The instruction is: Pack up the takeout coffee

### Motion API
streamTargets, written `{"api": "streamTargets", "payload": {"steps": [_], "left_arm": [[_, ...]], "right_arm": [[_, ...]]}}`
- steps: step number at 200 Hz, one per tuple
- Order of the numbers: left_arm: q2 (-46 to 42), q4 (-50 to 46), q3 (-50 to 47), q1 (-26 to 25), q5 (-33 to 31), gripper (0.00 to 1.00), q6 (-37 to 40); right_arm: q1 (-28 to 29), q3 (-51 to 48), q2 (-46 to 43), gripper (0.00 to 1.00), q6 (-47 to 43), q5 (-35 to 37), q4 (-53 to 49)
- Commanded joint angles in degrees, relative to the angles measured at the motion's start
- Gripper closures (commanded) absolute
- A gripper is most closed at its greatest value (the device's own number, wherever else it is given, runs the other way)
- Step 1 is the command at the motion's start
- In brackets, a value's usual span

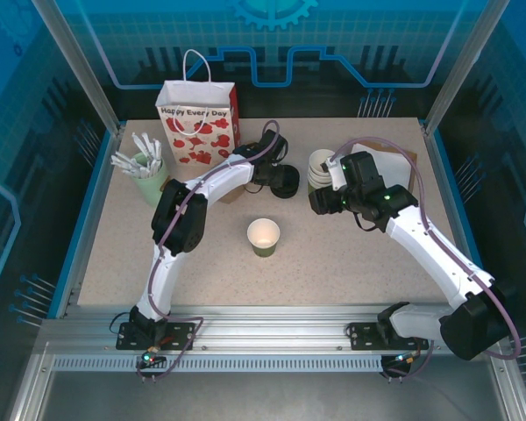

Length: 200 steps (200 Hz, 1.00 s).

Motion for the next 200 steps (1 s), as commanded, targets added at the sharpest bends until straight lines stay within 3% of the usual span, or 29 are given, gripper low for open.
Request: {"api": "streamTargets", "payload": {"steps": [1, 200], "left_arm": [[-0.77, -1.41, 1.89, -0.2, -1.46, 0.69, 0.27], [-2.13, -1.18, 2.28, -0.23, -2.12, 0.72, 2.36]], "right_arm": [[-0.72, -0.67, -0.13, 0.3, -0.58, -1.43, -0.09], [-0.71, -0.11, 1.86, 0.29, -0.18, -3.14, -0.24]]}}
